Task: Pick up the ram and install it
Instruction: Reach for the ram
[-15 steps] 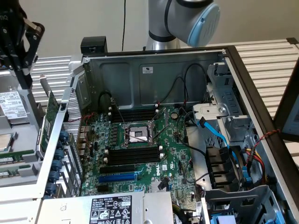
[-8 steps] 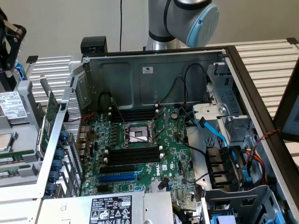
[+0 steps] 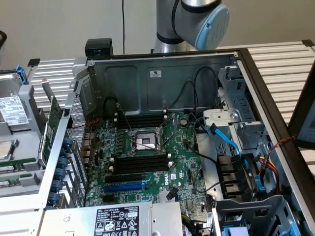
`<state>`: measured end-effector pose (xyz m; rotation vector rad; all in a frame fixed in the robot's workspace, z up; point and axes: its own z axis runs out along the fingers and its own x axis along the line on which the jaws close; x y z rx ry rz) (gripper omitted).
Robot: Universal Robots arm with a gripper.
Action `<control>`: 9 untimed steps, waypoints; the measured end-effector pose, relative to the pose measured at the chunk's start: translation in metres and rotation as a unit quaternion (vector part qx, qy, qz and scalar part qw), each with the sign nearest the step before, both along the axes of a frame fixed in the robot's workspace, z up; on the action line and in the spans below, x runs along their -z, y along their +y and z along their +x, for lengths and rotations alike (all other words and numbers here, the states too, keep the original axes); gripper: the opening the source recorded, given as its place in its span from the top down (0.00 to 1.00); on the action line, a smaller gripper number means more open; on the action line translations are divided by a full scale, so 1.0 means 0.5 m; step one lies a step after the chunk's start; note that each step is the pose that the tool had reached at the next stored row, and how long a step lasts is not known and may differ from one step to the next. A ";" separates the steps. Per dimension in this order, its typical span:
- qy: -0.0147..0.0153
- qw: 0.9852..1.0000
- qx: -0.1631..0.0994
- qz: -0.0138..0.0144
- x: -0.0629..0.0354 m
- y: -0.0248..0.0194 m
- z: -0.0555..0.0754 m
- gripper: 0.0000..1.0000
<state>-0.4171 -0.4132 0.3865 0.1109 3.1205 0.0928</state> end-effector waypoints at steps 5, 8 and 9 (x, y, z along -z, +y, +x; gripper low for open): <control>0.001 1.000 0.000 -0.001 0.010 0.0024 -0.031 0.90; 0.004 1.000 0.000 -0.002 0.014 0.0057 -0.032 0.90; 0.005 1.000 0.000 -0.002 0.015 0.0080 -0.033 0.90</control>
